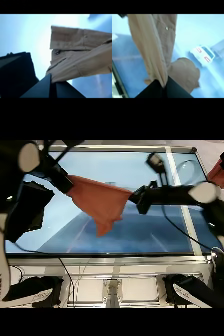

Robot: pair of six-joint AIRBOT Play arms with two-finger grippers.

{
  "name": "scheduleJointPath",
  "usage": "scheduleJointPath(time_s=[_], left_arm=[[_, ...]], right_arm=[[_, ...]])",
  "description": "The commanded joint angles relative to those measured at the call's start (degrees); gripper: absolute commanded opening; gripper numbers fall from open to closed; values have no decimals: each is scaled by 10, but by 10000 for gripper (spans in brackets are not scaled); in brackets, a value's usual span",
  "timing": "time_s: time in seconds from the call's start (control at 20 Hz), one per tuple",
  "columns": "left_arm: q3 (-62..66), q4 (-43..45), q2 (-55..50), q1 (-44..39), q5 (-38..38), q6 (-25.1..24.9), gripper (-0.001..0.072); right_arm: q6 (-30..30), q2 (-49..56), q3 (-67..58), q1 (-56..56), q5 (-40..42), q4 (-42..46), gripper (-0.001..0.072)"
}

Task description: Fold the clothes and pants, and hang the long-sleeved shirts on hangers.

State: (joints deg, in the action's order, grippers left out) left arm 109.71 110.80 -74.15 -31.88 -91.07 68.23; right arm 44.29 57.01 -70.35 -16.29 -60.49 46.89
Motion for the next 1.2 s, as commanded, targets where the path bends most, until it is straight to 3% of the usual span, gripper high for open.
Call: scheduleJointPath(time_s=[0.0,0.2,0.25,0.35,0.5,0.75,0.95,1.15], left_arm=[[0,11,66,-38,-17,67,28],[0,-10,128,-81,-151,171,28],[-3,-44,138,-81,-150,199,28],[-3,-112,143,-81,-149,205,28],[-3,-122,123,-80,-149,204,27],[-3,-124,2,-44,-137,186,28],[-3,-123,-134,31,-82,165,28],[-3,-123,-246,129,-18,200,28]], right_arm=[[102,-110,0,-13,-19,3,-1],[201,-166,0,-33,-59,3,0],[224,-172,-2,-34,-74,3,0],[273,-173,-17,-34,-122,9,0],[327,-168,-30,-34,-141,74,-1],[342,-89,-30,-34,-197,149,-1],[315,29,-30,-33,-161,221,-1],[297,144,-30,-30,15,282,0]])
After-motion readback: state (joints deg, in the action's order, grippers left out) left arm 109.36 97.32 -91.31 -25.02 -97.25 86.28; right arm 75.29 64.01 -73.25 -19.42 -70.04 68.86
